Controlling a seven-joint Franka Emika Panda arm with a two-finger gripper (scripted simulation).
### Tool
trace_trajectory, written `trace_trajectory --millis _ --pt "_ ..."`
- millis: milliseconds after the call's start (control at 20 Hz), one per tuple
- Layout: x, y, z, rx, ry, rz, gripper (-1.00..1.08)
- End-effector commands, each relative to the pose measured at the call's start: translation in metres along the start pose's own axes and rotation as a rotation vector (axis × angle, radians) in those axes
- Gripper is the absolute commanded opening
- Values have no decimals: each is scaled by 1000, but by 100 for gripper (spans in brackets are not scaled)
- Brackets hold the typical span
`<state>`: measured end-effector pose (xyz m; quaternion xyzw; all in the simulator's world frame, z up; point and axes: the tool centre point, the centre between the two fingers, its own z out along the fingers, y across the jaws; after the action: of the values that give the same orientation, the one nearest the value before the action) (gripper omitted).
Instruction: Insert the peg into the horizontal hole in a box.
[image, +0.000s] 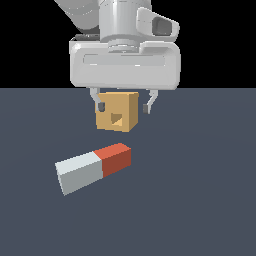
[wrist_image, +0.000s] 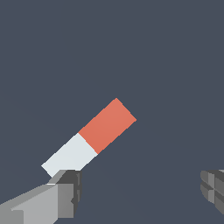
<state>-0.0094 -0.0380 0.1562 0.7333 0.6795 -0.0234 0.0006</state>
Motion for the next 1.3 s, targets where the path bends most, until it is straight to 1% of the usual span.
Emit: trace_trajectory --millis 0,300,600,850,1250 --pt "0 0 0 0 0 0 100" --pt "-3 -3 3 -1 2 32 100" --pt "-12 -12 13 -2 7 128 100" --pt "-22 -25 26 -4 14 256 100" --pt "-36 -56 53 -9 28 520 100"
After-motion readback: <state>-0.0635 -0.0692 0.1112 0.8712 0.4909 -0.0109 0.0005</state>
